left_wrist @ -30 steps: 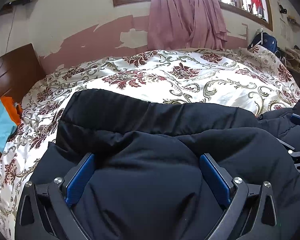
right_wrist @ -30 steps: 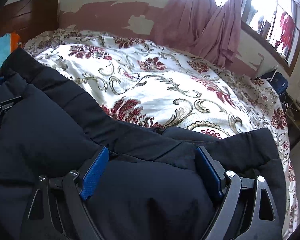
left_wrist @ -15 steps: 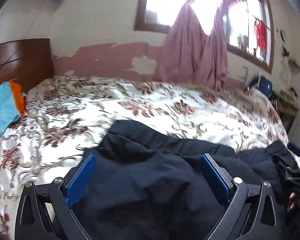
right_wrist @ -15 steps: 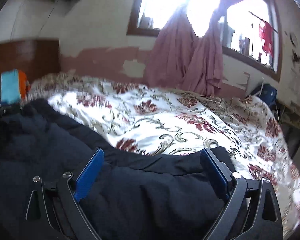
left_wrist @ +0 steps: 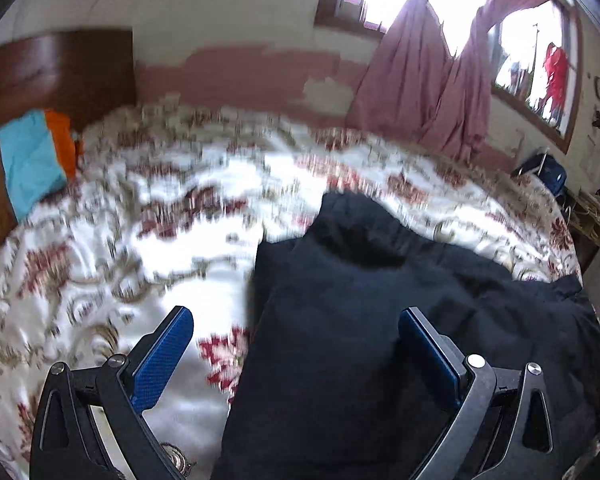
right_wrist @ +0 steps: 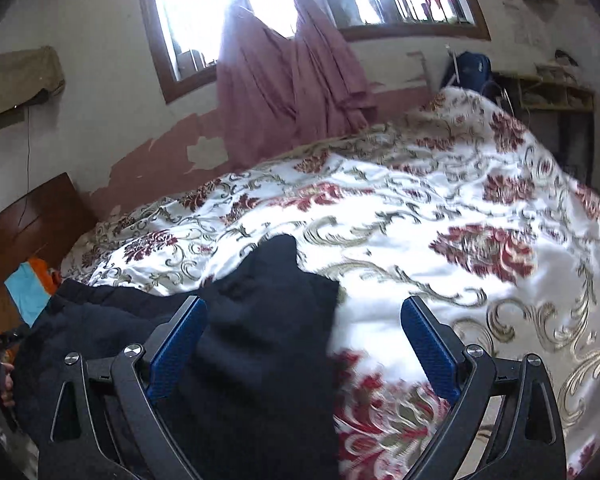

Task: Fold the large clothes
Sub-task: 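Close both tools on the folded navy jacket bundle side by side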

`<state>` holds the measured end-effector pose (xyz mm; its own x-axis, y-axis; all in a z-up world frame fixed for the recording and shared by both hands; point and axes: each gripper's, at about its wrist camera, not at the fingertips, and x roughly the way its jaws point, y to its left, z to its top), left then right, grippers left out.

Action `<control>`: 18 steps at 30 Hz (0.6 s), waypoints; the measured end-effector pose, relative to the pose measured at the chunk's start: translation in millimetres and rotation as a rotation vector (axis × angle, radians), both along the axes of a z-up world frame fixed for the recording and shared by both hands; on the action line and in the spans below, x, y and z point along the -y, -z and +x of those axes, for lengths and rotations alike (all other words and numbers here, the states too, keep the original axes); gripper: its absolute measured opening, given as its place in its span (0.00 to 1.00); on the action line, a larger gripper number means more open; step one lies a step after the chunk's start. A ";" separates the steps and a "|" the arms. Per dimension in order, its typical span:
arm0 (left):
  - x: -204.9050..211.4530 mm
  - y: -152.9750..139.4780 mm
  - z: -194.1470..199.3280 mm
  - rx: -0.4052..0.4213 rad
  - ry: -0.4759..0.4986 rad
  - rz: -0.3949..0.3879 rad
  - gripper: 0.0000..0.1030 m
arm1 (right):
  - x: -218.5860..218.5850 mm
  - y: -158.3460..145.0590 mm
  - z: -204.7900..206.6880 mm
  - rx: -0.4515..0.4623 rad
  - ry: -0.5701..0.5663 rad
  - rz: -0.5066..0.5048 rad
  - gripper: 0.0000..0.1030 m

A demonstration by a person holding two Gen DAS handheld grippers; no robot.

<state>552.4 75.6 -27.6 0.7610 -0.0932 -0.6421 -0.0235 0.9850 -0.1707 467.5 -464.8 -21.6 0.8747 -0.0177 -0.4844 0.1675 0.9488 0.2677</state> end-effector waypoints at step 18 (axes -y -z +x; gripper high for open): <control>-17.0 47.1 13.2 -0.071 0.126 -0.213 1.00 | 16.6 67.6 34.4 -0.171 -0.238 0.269 0.98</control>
